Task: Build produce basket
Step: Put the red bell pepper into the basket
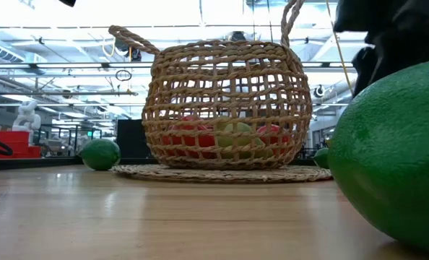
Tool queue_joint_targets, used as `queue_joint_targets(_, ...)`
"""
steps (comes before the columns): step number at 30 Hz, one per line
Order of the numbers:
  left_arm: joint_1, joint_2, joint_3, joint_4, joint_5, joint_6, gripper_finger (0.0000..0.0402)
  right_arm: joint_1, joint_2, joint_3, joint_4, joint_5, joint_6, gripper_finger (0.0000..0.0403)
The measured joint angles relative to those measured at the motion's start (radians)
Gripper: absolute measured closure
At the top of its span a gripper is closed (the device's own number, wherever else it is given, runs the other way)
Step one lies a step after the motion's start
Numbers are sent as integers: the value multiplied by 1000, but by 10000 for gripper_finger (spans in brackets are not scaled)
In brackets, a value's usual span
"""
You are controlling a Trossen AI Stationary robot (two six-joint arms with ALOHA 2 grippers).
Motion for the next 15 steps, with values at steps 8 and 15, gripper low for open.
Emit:
queue_joint_targets(8,0,0,0,1,40,-20,304,-12,0,-34,-24,-43,163,161)
queue_joint_targets(15,-1,0,0,43,46,-23,304,-12,-4,-129,146,-115,196,177)
